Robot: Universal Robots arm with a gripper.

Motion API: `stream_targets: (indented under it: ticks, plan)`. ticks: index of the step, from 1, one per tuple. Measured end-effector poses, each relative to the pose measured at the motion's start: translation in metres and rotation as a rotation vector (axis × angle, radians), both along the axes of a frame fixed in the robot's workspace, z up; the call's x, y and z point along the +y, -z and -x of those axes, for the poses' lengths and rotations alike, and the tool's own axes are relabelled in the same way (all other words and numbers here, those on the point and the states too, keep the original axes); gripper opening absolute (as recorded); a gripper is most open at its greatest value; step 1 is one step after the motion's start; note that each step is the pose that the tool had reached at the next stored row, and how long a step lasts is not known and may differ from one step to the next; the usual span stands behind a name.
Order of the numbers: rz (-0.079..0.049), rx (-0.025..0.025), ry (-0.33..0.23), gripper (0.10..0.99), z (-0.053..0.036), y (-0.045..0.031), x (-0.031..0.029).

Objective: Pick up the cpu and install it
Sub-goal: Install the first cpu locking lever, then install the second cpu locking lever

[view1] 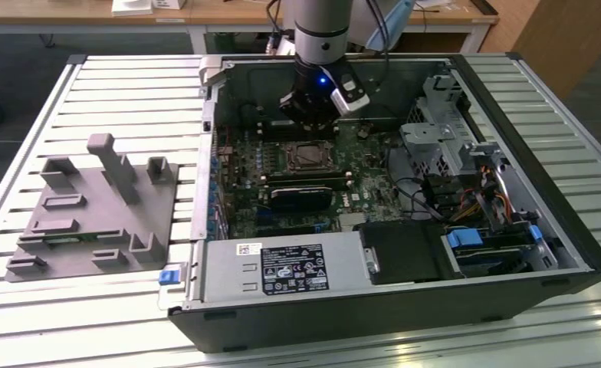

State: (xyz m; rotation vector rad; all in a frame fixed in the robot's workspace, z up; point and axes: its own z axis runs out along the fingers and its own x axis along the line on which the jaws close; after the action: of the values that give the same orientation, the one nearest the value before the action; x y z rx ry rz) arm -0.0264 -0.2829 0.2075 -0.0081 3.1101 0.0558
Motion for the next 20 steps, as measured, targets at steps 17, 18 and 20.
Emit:
stream_targets:
  ticks: [17, 18, 20]
  plan:
    - [0.001, 0.0001, 0.0, 0.106, -0.0022, -0.0035, -0.0037]
    - [0.001, 0.0001, 0.0, 0.106, -0.0024, -0.0035, -0.0038]
    - [0.001, 0.0001, 0.0, 0.106, -0.0026, -0.0035, -0.0043]
